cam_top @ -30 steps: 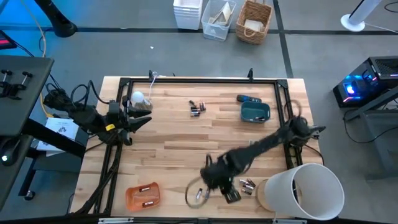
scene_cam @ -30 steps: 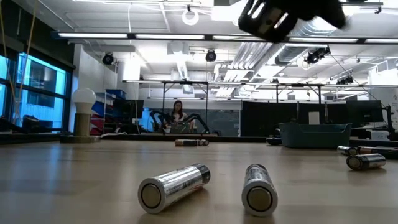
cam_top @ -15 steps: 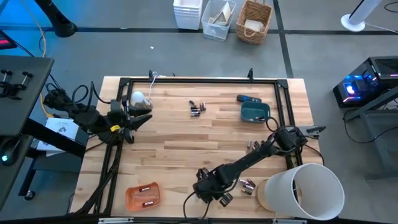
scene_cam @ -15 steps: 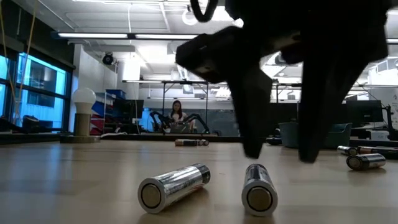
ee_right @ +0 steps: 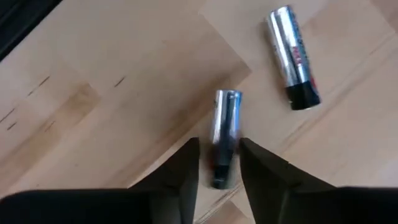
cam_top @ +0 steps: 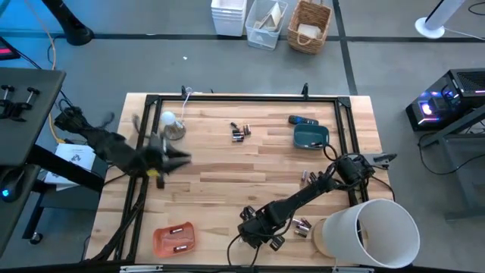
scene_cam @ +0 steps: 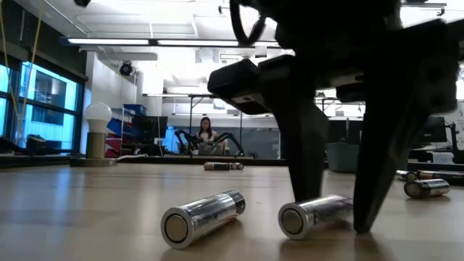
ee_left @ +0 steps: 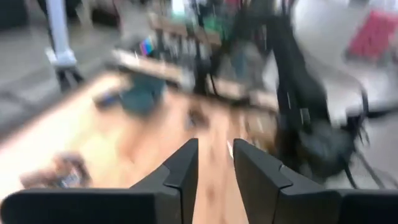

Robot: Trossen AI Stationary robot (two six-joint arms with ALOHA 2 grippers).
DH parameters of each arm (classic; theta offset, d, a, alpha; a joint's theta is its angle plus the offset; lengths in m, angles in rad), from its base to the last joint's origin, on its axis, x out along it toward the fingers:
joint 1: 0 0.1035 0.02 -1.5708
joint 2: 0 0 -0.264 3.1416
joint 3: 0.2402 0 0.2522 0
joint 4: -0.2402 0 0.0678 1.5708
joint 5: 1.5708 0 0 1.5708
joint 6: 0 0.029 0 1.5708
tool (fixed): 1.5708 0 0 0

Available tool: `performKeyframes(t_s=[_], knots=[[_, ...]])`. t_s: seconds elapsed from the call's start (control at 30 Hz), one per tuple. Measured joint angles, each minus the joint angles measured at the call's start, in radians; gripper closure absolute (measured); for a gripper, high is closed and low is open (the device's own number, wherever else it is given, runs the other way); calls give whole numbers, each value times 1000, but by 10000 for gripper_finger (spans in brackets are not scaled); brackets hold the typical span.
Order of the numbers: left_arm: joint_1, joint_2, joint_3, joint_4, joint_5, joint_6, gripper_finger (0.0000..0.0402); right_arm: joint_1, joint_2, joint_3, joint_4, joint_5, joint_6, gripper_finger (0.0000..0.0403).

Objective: Sort batteries
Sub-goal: Put the silver battery into the orange bin

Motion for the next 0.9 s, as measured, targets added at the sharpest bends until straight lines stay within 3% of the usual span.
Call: performKeyframes(t_s=[0.27, 0.37, 0.53, 0.7, 0.9], knots=[[-174, 208, -1, -32, 154, -281, 365, 13, -3, -21, 32, 65, 65, 364], [-269, 294, 0, -38, 246, -475, 393, 8, -1, -21, 6, 72, 128, 367], [-392, 492, 59, -50, 374, -758, 401, -7, 0, -21, 2, 59, 180, 367], [-382, 734, 94, -74, 527, -852, 401, -32, 1, -22, 0, 41, 178, 367], [-297, 851, 95, -30, 506, -873, 401, -57, -11, -25, 5, 1, 177, 367]])
